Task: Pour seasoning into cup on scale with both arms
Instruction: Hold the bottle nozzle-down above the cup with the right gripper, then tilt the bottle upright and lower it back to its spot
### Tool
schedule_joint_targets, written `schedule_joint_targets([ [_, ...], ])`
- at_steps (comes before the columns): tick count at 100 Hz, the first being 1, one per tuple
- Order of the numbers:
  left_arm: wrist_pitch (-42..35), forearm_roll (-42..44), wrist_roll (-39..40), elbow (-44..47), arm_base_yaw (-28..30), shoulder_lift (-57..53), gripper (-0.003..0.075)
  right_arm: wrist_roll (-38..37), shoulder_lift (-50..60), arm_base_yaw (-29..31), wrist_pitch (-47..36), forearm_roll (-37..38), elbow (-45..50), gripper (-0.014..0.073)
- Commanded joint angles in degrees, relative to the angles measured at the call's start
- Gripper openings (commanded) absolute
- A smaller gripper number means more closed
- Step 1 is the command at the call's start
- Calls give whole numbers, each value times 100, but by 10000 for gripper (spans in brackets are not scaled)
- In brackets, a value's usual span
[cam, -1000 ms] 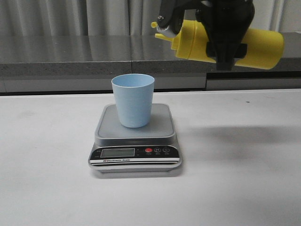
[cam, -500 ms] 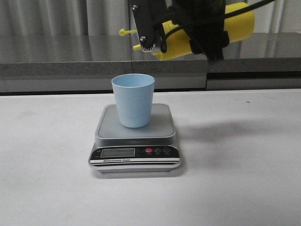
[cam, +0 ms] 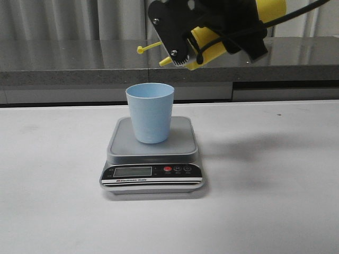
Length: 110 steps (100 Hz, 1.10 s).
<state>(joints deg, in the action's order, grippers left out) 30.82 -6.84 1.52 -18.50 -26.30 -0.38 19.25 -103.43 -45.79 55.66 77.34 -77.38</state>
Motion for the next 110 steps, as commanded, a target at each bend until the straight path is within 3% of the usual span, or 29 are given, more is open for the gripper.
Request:
schedule_joint_targets([
  [1,-441,-77,30,-139,10,-79,-20,111,275,7,187,588,-183,236],
  [23,-441,-77,30,-139,10,-79,-20,13,275,7,211,585,-183,236],
  [45,-441,-77,30,-139,10,-79,-20,-1654,320,18,182,504,-183,236],
  [78,-441,-77,30,-139,10,-79,-20,-3939,1048,557,-1265,-1601,-183,236],
  [110,-441,-77,30,-139,10,-79,-20,-5365,1495,1692,-2122,-2556,-143,236],
])
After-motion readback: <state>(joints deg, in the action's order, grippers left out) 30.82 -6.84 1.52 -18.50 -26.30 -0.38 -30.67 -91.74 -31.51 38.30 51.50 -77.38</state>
